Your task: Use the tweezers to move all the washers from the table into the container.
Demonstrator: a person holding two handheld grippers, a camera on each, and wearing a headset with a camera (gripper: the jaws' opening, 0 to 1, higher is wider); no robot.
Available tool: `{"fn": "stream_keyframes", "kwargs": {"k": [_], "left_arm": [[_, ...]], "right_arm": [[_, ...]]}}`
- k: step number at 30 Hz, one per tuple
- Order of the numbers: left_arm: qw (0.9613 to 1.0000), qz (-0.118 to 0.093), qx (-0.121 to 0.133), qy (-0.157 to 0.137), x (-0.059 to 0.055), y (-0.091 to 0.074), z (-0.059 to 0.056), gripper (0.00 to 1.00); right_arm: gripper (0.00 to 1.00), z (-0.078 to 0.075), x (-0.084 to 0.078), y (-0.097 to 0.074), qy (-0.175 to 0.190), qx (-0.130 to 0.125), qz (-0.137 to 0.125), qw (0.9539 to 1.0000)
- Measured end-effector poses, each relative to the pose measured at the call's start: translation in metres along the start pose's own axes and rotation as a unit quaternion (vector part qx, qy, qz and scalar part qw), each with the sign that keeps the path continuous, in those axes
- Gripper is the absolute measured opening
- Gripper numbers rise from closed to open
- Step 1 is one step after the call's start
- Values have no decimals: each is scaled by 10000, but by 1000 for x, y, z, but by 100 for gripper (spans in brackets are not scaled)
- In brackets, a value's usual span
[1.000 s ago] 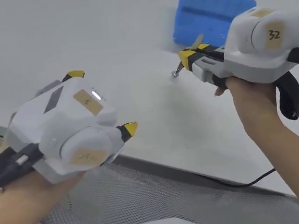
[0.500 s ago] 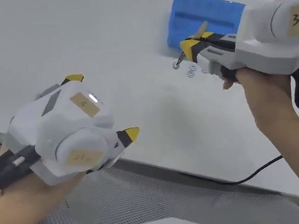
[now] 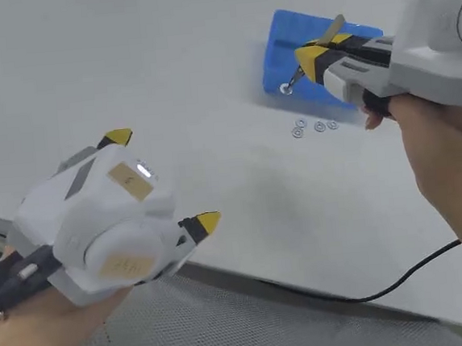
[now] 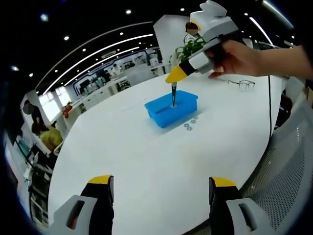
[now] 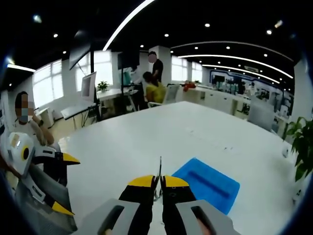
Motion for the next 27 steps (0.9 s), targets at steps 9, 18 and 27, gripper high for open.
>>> {"fn": "stream_keyframes", "kwargs": {"k": [9, 18, 27], "left_arm": [[9997, -208, -6, -154, 2, -1, 2, 93], [9985, -457, -76, -302, 6, -2, 0, 99], [9968, -590, -138, -523, 7, -2, 1, 99]], "right_arm": [[2, -23, 7, 10, 148, -285, -104, 9994], [2, -32, 6, 23, 268, -419, -175, 9986], [2, -45, -5, 53, 214, -484, -5, 9986]]}}
Point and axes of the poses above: the centre of the closed fingertips' face, and the gripper's own axes: y roughly forward along the fingers, z roughly to its left, x roughly out of its top, the point moved 9 cm from there along -y, roughly backward along the fingers, and after that the axes turned 3 degrees about z, right-handed, at the moved point
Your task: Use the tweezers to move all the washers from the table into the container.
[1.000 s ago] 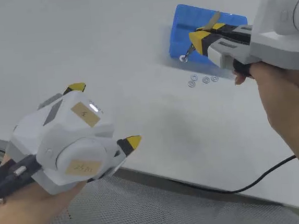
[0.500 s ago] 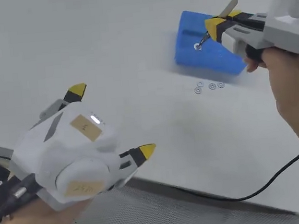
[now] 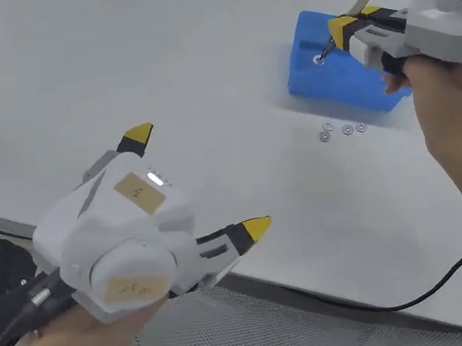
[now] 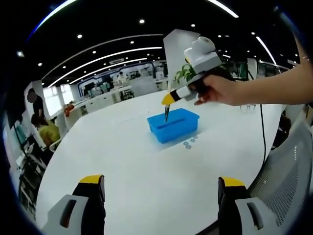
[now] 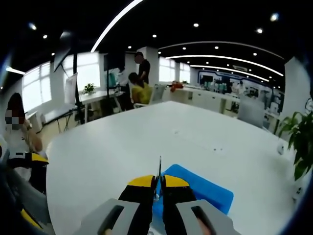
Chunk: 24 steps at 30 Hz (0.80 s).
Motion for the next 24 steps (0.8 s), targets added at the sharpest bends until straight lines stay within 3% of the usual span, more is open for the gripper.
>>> {"fn": "stream_keyframes", "kwargs": {"k": [7, 11, 24], "left_arm": [[10000, 30, 29, 29, 0, 0, 0, 99], [9999, -91, -65, 95, 2, -2, -4, 99], [9996, -10, -136, 241, 0, 0, -6, 98]], "right_arm": [[2, -10, -11, 27, 129, 134, 131, 9997], [2, -7, -13, 33, -54, 130, 234, 9996], [2, -11, -28, 51, -82, 198, 466, 9987]]}}
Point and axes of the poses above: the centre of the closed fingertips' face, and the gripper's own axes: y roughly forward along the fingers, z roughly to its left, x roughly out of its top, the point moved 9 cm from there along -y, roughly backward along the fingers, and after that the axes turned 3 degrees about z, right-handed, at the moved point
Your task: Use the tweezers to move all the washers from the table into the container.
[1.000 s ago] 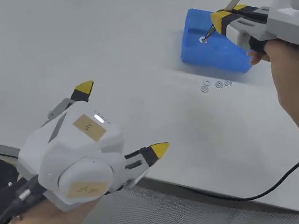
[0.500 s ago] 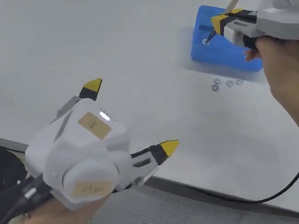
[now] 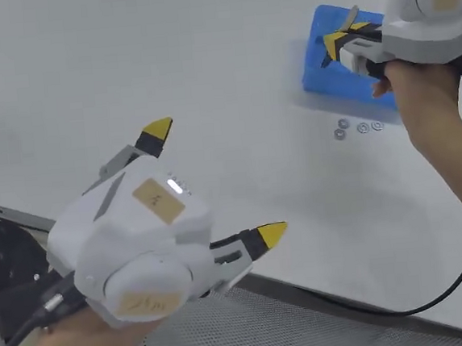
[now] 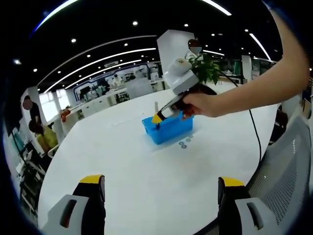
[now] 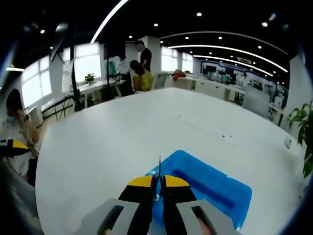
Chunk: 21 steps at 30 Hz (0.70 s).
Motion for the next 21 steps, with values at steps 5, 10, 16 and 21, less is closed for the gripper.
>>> {"fn": "stream_keyframes", "kwargs": {"k": [5, 10, 16, 21], "left_arm": [[9999, -12, -47, -108, 0, -1, 2, 97], [9999, -66, -34, -108, 1, -1, 1, 97], [9998, -110, 9, -160, 2, -2, 3, 97], [9999, -110, -3, -133, 2, -2, 2, 97]], "right_arm": [[2, 2, -4, 3, 22, 35, 76, 10000], [2, 2, -2, 4, 53, 71, 62, 9999], [3, 4, -3, 2, 21, 79, 83, 9999], [3, 4, 3, -3, -72, 52, 27, 10000]]}}
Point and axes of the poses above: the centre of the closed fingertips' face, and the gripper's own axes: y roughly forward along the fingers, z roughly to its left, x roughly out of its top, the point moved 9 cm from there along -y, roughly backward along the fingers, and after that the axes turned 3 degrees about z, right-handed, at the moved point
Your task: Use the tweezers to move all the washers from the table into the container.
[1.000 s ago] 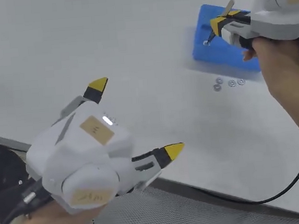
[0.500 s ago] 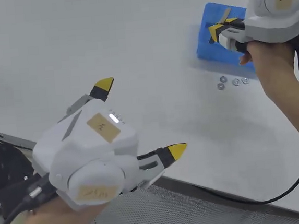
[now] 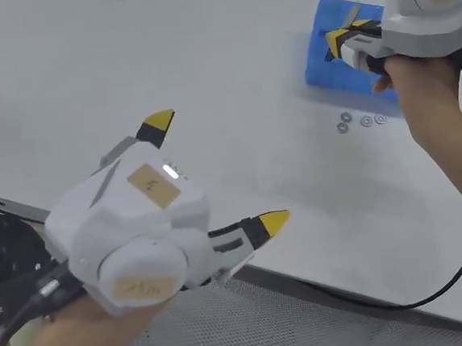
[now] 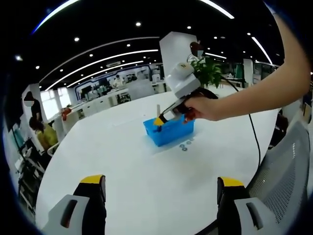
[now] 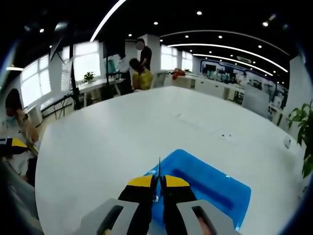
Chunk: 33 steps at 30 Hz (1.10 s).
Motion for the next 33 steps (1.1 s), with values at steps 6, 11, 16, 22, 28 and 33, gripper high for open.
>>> {"fn": "stream_keyframes", "kwargs": {"k": [6, 11, 16, 22, 28, 33], "left_arm": [[9998, -126, -105, -91, 3, -1, -1, 99], [9997, -197, -67, -115, 4, -1, 1, 99], [9999, -146, -50, -43, 4, 0, 0, 99], [9999, -156, -44, -59, 4, 0, 1, 99], [9999, -141, -37, -37, 3, 0, 1, 99], [9997, -206, -57, -80, 5, -1, 1, 99]], "right_arm": [[3, 2, 14, -25, -91, -73, -286, 9995], [3, 7, 20, -53, -281, -189, -481, 9983], [3, 19, 22, -77, -229, -144, -639, 9976], [3, 30, 8, -92, 106, -49, -607, 9981], [3, 40, -17, -93, 209, -33, -321, 9993], [3, 43, -26, -94, 296, -59, -231, 9993]]}}
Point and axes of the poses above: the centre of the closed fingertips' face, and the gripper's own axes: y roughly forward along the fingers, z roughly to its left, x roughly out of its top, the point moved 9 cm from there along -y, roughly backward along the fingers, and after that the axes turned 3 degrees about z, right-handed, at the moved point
